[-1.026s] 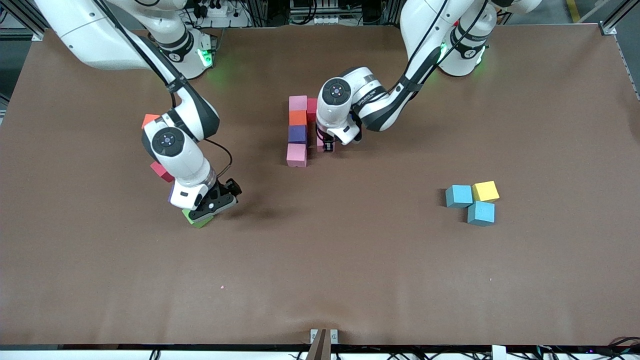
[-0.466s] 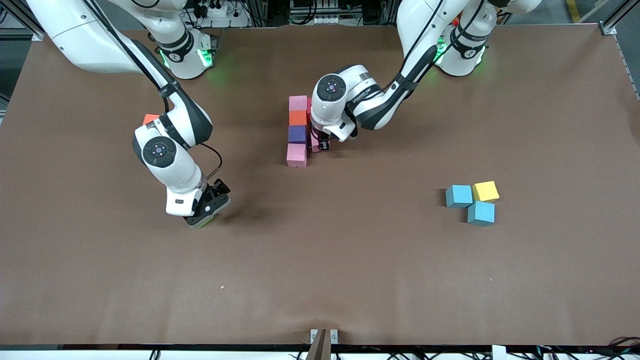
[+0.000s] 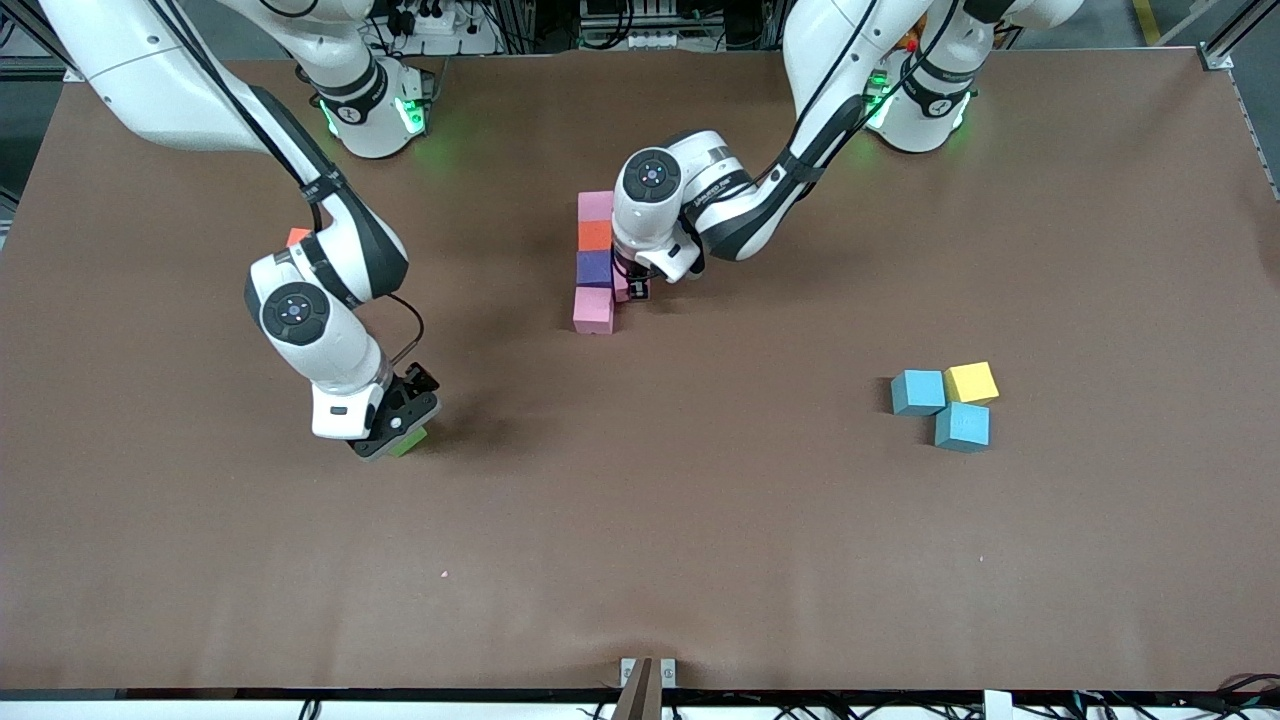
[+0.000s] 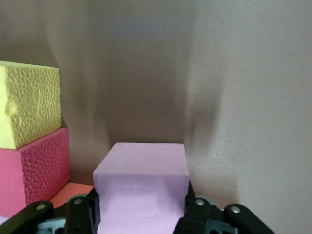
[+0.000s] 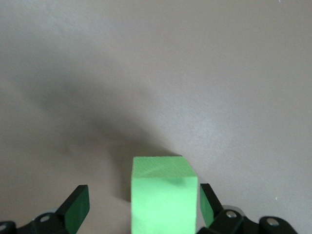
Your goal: Arrange 11 blocks into digit 3
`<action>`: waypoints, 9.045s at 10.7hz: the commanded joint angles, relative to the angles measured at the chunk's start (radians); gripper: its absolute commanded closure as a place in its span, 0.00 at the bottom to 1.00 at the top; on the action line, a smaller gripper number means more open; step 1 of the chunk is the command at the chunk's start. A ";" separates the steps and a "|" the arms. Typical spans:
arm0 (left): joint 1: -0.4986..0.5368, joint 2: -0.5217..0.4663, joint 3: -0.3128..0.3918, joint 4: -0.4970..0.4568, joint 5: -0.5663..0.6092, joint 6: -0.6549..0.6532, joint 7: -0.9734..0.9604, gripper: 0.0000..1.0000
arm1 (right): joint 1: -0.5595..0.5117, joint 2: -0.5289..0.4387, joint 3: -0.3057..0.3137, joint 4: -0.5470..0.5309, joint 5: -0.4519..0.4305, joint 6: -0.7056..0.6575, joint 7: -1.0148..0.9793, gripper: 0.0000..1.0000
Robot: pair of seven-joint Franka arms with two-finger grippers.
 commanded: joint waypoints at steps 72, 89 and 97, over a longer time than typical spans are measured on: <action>0.660 -0.182 -0.417 -0.238 0.135 -0.122 0.295 0.82 | 0.703 0.155 -0.228 0.139 0.237 0.008 1.079 0.00; 0.465 -0.015 -0.408 -0.226 0.526 0.059 -0.343 0.90 | 0.380 -0.139 -0.244 0.099 0.250 -0.264 0.526 0.00; 0.433 0.020 -0.363 -0.189 0.526 0.084 -0.381 0.87 | 0.228 -0.158 -0.238 0.078 0.250 -0.265 0.117 0.00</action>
